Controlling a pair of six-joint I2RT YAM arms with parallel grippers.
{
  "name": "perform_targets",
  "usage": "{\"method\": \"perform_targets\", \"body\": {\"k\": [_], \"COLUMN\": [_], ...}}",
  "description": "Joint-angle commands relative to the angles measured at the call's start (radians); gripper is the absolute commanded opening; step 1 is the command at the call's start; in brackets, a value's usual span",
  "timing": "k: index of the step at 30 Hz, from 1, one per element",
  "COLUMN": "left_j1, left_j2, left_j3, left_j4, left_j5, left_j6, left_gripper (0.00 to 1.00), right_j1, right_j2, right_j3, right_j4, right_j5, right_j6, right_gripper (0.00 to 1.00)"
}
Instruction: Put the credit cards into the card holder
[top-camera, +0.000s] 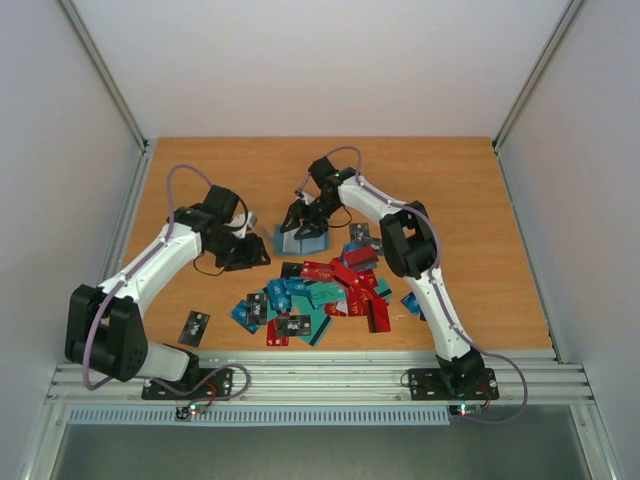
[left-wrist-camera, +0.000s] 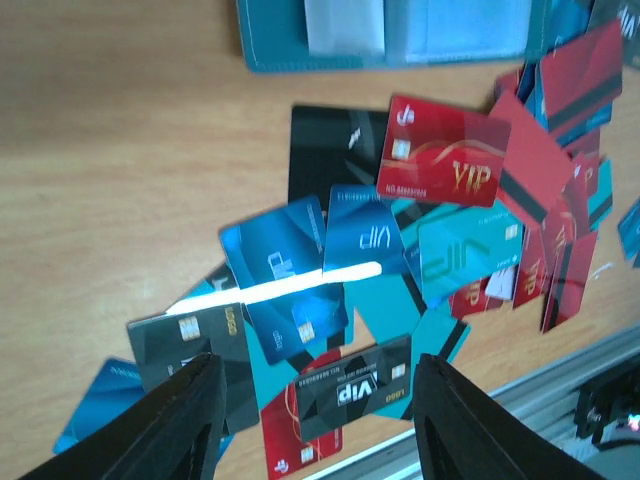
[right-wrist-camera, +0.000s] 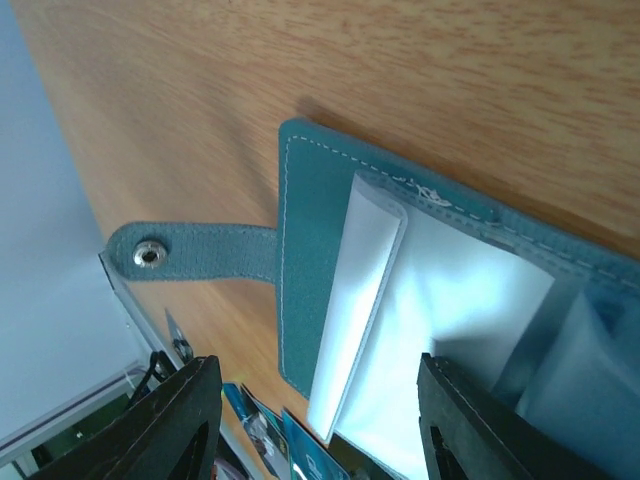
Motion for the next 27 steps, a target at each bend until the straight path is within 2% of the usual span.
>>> {"method": "perform_targets", "body": {"k": [1, 11, 19, 23, 27], "left_j1": [-0.040, -0.118, -0.193, -0.238, -0.301], "left_j2": [-0.050, -0.070, -0.045, -0.019, 0.024], "left_j3": [-0.066, -0.071, -0.056, -0.027, 0.015], "left_j4": [0.012, 0.051, 0.108, 0.132, 0.167], "left_j5": [-0.009, 0.031, 0.007, 0.001, 0.012], "left_j6": [-0.011, -0.044, -0.110, -0.131, -0.144], "left_gripper": [0.53, 0.53, 0.49, 0.47, 0.45], "right_j1": [-0.003, -0.003, -0.006, -0.020, -0.049], "right_j2": [-0.081, -0.178, -0.278, -0.354, -0.466], "right_j3": [-0.019, -0.030, -0.108, -0.182, -0.328], "right_j4": [-0.036, -0.126, -0.162, -0.152, -0.115], "right_j5": [0.019, 0.107, 0.185, 0.220, 0.252], "right_j6": [-0.040, -0.073, -0.103, -0.094, -0.060], "right_gripper": [0.55, 0.55, 0.54, 0.54, 0.54]}}
